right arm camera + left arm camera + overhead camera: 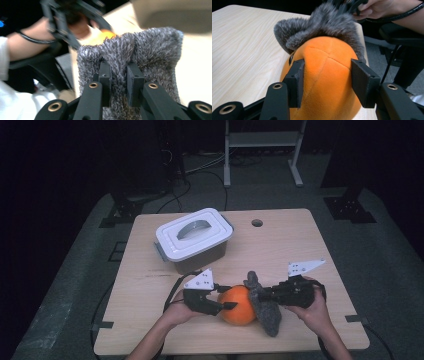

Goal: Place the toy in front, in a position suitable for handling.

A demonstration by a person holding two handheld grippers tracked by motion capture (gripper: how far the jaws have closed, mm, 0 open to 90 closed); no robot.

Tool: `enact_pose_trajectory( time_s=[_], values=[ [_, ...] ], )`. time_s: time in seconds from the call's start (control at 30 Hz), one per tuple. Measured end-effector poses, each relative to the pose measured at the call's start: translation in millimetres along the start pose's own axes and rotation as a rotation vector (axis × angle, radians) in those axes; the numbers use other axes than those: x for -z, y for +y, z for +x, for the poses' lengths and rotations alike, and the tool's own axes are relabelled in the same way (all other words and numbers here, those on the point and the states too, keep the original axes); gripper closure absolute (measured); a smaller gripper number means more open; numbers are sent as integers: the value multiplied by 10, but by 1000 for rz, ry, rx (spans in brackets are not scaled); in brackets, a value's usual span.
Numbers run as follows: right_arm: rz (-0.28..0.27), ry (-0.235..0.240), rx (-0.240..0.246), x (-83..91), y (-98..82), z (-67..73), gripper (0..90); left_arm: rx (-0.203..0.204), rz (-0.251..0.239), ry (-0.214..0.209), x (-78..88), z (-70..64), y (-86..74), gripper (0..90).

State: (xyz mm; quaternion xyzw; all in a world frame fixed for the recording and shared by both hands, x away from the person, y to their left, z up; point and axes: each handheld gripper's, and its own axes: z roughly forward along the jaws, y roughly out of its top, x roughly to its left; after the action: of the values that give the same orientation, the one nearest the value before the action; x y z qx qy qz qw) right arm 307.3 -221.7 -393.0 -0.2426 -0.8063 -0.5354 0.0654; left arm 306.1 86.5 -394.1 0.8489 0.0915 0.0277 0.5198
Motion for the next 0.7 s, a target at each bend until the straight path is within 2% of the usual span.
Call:
enact_pose_trajectory(
  time_s=[0.03,0.1,0.17,0.27,0.4,0.43,0.5,0.57,0.63,0.7],
  values=[
    [2,5,8,-13,18,26,763,-2,5,3,-7,-4,-1,475],
    [39,-13,35,-76,28,64,763,-16,26,14,-29,-9,-10,440],
    [49,-8,23,-110,-7,31,764,-15,25,14,-45,-4,-19,372],
    [51,-18,8,-75,-39,-24,764,-17,28,31,-81,12,-39,214],
    [49,-28,-16,-11,-82,-103,763,5,64,12,-171,54,-124,132],
    [48,-33,-18,-1,-88,-118,763,15,58,5,-190,57,-145,137],
    [52,-47,-25,15,-100,-140,763,-10,65,17,-173,43,-139,269],
    [48,-53,-22,23,-88,-115,764,-20,76,30,-144,13,-98,361],
    [31,-58,-4,47,-46,-63,767,-11,72,35,-117,-5,-65,400],
    [-7,-42,8,70,2,-10,767,-12,63,40,-86,-20,-22,408]
  ],
)
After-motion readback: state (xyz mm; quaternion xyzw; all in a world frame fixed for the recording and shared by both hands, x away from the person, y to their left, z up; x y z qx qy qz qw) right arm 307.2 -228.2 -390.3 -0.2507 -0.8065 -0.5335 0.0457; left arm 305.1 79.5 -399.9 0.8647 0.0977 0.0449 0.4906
